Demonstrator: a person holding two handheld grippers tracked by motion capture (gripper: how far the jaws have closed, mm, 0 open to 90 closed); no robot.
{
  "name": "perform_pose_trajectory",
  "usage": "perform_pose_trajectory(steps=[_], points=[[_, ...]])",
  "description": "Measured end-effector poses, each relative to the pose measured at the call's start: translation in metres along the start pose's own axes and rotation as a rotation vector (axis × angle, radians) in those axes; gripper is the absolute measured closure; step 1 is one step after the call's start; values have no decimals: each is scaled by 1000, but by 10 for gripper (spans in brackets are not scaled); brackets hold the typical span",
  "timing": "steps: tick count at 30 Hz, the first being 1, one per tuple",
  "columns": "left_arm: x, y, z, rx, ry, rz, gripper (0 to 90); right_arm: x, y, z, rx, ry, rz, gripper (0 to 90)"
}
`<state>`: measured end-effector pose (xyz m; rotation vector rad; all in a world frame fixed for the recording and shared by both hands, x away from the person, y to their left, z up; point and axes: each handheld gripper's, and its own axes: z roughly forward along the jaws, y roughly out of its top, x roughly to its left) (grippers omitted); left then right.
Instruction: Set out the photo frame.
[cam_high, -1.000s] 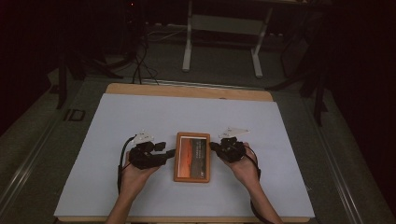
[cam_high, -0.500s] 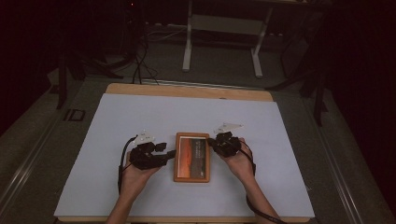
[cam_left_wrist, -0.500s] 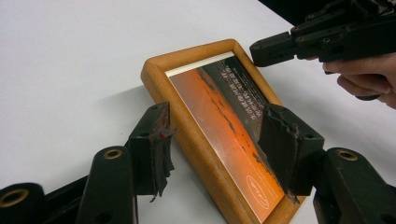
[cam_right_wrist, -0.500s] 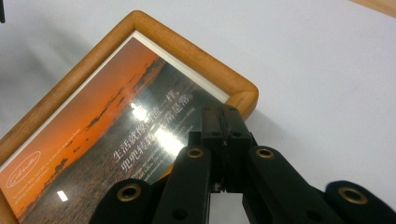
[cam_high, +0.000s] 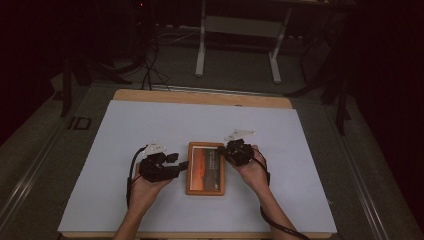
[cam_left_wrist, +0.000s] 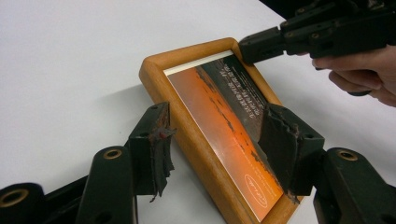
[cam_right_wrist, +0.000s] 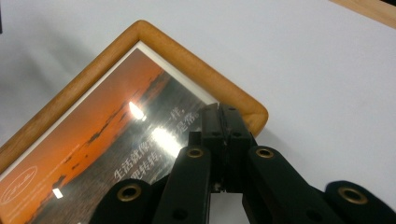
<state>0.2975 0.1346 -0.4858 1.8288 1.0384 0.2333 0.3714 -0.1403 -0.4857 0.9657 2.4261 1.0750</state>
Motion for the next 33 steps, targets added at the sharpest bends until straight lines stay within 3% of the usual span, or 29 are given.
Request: perform_pose_trajectory(steps=[17, 33], points=[[0, 0, 0, 2, -6, -5, 439, -2, 7, 11, 7, -25, 8, 900], [0, 0, 0, 2, -8, -11, 436, -17, -9, 13, 33, -46, 53, 900]])
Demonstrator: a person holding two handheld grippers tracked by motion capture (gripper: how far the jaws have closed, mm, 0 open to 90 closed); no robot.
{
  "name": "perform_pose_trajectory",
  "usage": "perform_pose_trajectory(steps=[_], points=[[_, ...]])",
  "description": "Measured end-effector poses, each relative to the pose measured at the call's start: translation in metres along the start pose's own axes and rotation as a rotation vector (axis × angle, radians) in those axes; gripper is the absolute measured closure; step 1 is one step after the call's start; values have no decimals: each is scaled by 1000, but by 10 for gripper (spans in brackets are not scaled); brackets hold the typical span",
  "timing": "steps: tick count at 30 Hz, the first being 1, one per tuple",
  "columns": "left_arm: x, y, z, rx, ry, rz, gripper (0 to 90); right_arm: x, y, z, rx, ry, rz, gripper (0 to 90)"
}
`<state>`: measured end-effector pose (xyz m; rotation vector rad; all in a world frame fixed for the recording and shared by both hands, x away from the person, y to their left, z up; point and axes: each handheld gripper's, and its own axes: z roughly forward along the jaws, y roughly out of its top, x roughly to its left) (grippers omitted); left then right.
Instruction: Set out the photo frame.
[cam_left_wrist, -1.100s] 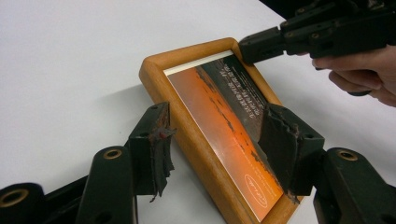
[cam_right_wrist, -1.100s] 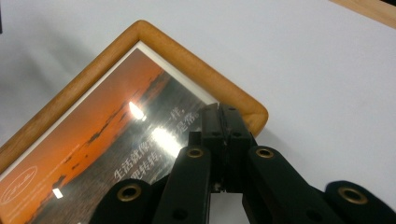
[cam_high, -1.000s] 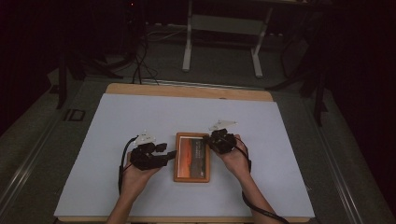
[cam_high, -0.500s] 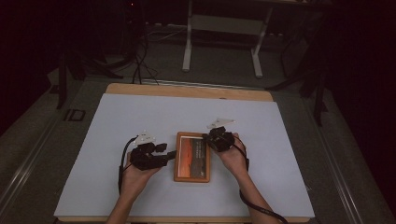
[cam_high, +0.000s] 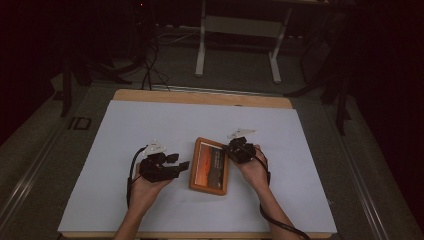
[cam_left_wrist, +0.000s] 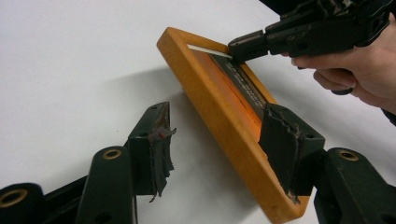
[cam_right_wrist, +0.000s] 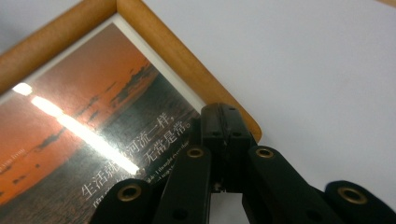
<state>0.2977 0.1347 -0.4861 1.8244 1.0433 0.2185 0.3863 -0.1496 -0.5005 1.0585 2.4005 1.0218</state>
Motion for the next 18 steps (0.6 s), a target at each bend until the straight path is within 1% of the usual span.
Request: perform_pose_trajectory(steps=[9, 11, 16, 18], points=[[0, 0, 0, -3, -4, -5, 431, -7, -9, 7, 29, -9, 22, 900], [-1, 0, 0, -2, -5, -6, 430, -8, -10, 7, 21, 2, 40, 900], [-2, -1, 2, 5, -9, -9, 425, -9, -9, 7, 30, 10, 38, 900], [-4, -1, 3, 10, -17, -13, 424, -10, -9, 7, 31, 13, 43, 900]])
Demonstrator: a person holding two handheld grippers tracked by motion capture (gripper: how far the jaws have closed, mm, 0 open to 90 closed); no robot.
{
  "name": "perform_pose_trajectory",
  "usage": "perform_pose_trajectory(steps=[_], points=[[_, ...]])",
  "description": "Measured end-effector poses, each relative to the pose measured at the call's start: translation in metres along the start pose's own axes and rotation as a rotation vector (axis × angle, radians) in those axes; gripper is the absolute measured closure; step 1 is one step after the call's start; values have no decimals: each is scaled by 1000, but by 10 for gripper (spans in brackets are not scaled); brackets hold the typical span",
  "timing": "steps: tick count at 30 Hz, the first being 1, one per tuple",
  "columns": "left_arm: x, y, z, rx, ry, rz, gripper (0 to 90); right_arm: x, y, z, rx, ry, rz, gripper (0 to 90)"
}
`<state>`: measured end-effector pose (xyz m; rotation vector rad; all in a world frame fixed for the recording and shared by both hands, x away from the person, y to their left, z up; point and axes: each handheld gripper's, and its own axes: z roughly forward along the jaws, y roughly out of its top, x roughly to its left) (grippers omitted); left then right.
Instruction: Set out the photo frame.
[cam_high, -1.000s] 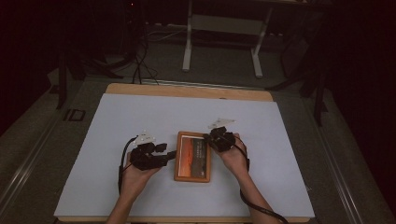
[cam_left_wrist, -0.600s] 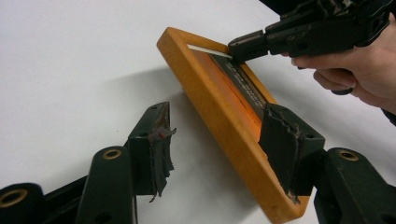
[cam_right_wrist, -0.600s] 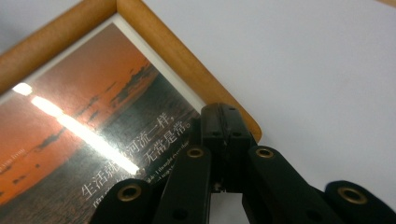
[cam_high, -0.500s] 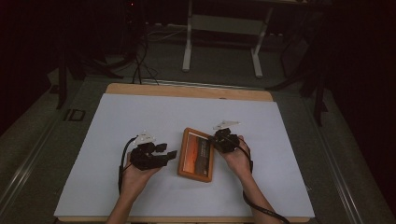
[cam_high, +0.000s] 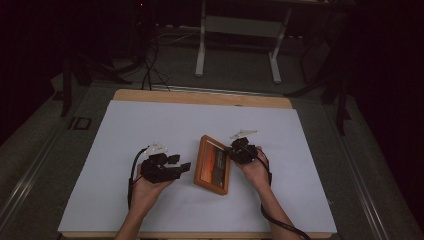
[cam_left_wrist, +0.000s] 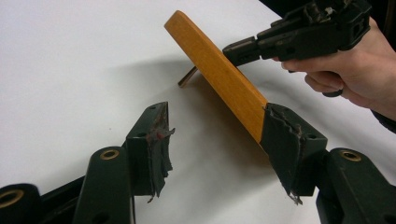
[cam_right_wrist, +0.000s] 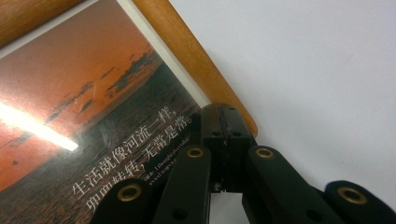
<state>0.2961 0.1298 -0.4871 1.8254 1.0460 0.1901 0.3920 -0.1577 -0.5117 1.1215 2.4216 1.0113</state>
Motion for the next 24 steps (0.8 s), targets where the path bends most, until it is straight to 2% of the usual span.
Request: perform_pose_trajectory(steps=[7, 9, 13, 16, 23, 24], points=[[-4, -2, 5, 13, -13, -21, 400, 0, 0, 0, -3, 1, 6, 900], [-6, -3, 7, 11, -32, -40, 392, 0, -1, 0, -4, 1, 7, 900], [-12, -4, 11, 15, -51, -36, 373, -1, -1, 0, -8, 4, 7, 900], [-15, -4, 13, 4, -97, -75, 347, -1, -2, 0, -15, 5, 9, 900], [-22, -5, 21, 28, -88, -72, 286, -1, -2, 0, -18, 2, 8, 900], [-25, -7, 27, 46, -83, -77, 260, -1, -2, 0, -19, 3, 10, 900]])
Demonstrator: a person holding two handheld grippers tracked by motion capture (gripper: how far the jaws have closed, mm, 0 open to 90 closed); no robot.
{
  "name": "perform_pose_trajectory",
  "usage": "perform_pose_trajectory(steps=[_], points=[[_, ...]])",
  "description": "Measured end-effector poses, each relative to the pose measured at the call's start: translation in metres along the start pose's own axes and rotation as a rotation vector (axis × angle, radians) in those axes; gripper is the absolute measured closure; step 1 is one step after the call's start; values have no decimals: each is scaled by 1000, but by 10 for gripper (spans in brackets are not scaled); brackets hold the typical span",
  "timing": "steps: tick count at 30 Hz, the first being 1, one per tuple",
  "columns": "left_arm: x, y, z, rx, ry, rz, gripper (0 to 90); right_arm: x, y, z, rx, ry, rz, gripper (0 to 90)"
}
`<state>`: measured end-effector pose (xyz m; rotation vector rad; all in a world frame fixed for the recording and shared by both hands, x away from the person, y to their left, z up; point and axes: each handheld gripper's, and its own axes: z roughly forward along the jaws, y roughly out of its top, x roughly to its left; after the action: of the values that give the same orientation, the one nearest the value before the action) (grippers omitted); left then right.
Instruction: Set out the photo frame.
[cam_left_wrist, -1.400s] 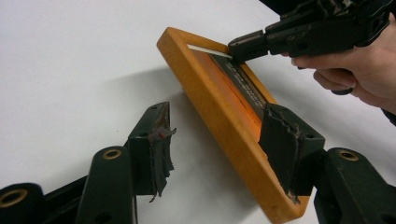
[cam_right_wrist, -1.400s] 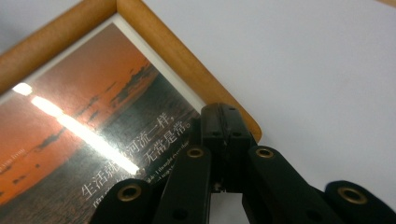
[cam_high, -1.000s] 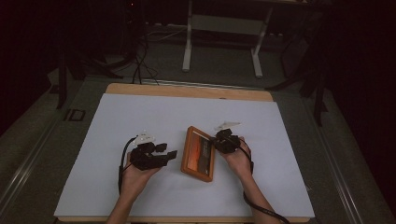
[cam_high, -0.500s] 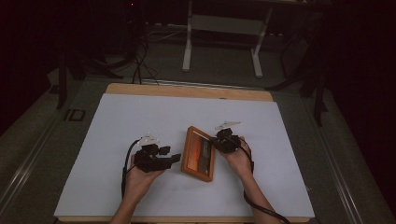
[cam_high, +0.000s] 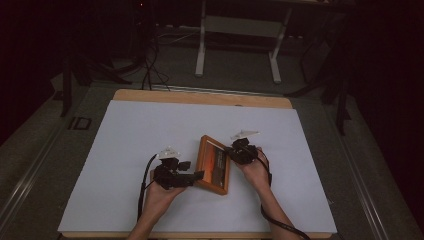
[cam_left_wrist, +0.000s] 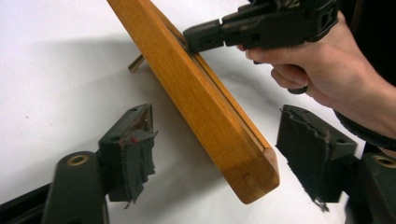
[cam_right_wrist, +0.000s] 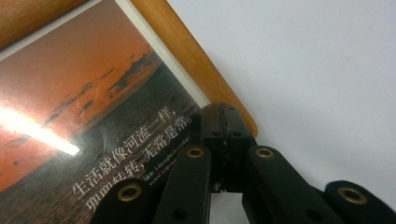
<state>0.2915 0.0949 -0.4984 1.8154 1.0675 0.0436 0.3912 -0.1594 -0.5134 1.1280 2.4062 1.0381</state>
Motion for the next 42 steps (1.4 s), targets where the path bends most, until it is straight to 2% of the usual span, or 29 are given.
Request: perform_pose_trajectory(steps=[5, 8, 12, 13, 27, 32, 36, 37, 38, 39, 42], points=[[-3, -3, 11, 40, -7, 1, 271, 0, 0, 0, -1, 1, 2, 900], [-3, -4, 15, 69, -61, -8, 387, 0, 0, 0, -1, 0, 0, 900], [-4, -4, 16, 78, -63, -15, 441, 0, 0, 0, -2, 1, 1, 900], [-2, -4, 18, 79, -76, -43, 460, 0, 0, 0, -2, 2, 1, 900], [2, -3, 21, 105, -106, -117, 516, 0, 0, -1, -1, 0, -15, 900], [5, -4, 22, 89, -121, -157, 550, -4, -3, -6, -2, -8, -17, 899], [3, -3, 22, 80, -115, -148, 570, -7, -5, -11, -8, -8, -14, 879], [0, -3, 23, 75, -109, -135, 574, -9, -7, -16, -11, -1, -21, 841], [0, -3, 23, 75, -109, -135, 577, -9, -7, -16, -11, -1, -21, 841], [-2, -2, 23, 70, -103, -125, 578, -9, -8, -21, 3, 18, -41, 781], [-4, -1, 23, 66, -96, -112, 582, -8, -10, -28, 1, 16, -61, 737]])
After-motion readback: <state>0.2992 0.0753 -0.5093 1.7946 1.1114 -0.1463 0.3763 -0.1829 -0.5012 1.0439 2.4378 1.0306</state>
